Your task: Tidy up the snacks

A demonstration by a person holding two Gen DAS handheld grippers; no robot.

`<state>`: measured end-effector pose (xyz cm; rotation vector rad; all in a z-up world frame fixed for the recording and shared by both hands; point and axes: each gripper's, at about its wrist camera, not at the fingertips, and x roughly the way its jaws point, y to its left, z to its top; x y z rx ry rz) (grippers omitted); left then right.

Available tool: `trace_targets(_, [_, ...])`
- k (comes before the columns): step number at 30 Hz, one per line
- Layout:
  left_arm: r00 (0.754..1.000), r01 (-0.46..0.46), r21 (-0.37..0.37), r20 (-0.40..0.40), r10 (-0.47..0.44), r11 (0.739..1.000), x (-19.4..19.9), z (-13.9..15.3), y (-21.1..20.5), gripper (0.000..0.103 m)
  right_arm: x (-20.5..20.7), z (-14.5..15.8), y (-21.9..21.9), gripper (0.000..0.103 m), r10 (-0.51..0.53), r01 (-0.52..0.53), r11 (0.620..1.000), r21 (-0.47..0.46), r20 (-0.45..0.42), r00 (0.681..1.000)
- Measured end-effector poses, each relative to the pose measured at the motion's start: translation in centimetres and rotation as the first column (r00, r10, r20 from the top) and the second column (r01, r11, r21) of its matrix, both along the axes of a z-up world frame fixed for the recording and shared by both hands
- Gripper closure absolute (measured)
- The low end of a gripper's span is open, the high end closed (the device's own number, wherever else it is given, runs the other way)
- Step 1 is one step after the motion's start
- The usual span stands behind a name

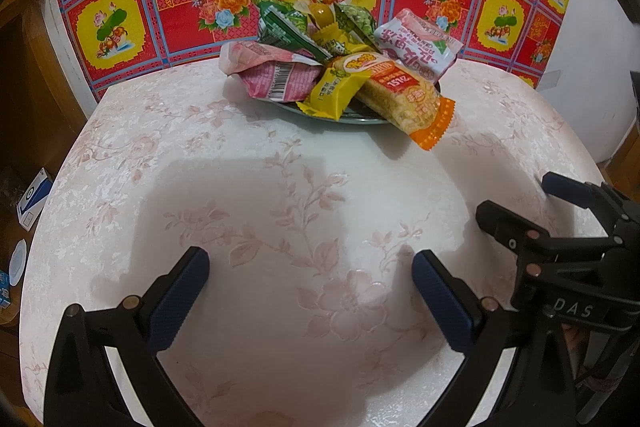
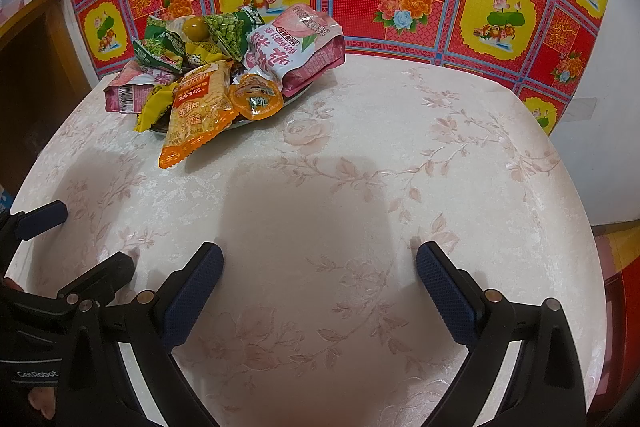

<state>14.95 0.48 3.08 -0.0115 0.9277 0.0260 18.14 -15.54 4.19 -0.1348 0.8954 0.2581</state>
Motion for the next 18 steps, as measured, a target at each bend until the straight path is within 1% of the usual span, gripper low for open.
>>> trace_targets(18, [1.0, 0.0, 0.0, 0.0, 0.0, 1.0, 0.03, -0.03, -0.02, 0.0, 0.02, 0.0, -0.06, 0.004, 0.0, 0.0, 1.0, 0.0, 0.0, 1.0])
